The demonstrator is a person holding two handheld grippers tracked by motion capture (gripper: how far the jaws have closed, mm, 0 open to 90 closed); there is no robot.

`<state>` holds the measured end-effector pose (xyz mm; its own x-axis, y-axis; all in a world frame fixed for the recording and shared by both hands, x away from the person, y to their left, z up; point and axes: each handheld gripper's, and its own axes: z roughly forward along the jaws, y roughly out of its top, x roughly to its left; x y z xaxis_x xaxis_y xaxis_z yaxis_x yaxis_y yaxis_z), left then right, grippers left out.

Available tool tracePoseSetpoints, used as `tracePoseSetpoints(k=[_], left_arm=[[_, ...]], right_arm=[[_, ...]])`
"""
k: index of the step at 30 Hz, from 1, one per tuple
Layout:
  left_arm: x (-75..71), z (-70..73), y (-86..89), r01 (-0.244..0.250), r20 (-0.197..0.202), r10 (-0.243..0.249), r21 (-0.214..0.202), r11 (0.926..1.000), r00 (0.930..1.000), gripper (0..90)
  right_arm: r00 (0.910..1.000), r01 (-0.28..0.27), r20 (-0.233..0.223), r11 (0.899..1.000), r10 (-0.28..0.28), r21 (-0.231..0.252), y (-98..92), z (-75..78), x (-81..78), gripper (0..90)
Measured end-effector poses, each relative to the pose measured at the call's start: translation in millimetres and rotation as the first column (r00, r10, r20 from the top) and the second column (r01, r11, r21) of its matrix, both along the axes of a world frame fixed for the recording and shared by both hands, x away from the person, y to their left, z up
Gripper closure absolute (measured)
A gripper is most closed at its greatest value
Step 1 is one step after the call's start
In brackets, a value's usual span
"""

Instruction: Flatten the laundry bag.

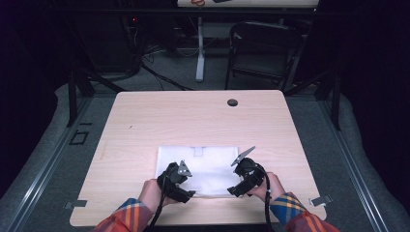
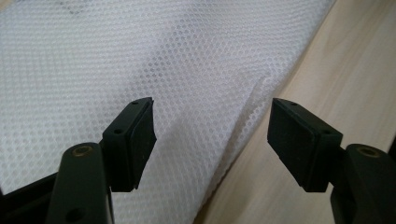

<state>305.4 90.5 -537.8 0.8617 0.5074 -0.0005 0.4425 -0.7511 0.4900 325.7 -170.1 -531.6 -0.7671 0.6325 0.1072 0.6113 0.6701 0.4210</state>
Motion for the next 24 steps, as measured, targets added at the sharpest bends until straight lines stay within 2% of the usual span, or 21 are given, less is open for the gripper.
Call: tracePoseSetpoints(k=[2,7,10,12,18,24], left_arm=[[1.1,-2.9,-4.7,0.018,-0.003,-0.018,0.010,0.9998,0.9998,36.4],[3.8,-5.7,-7.7,0.043,-0.006,-0.043,0.014,0.9990,0.9991,48.1],[4.7,-7.3,-7.8,0.053,-0.017,-0.053,0.018,0.9984,0.9984,54.2],[4.1,-8.8,-9.7,0.068,-0.015,-0.067,0.037,0.9970,0.9976,58.4],[2.5,-13.2,-12.6,0.092,-0.019,-0.091,0.065,0.9936,0.9956,66.0],[4.5,-15.0,-12.2,0.092,-0.023,-0.091,0.062,0.9938,0.9956,71.8]], right_arm=[[1.0000,-0.007,-0.006,1.000,0.006,-0.014,-1.2,0.8,0.8,20.5],[0.9999,0.005,-0.012,1.000,-0.005,-0.003,-1.3,-0.4,-0.1,22.6],[0.9999,-0.009,-0.013,1.000,0.009,-0.012,-0.9,0.2,0.4,23.3],[0.9999,-0.001,-0.012,1.000,0.001,-0.004,-0.7,-0.4,0.0,23.7],[0.9999,-0.005,-0.015,1.000,0.004,-0.010,-1.9,0.8,0.4,25.8],[0.9998,-0.004,-0.018,1.000,0.004,0.001,-1.7,0.3,0.1,27.7]])
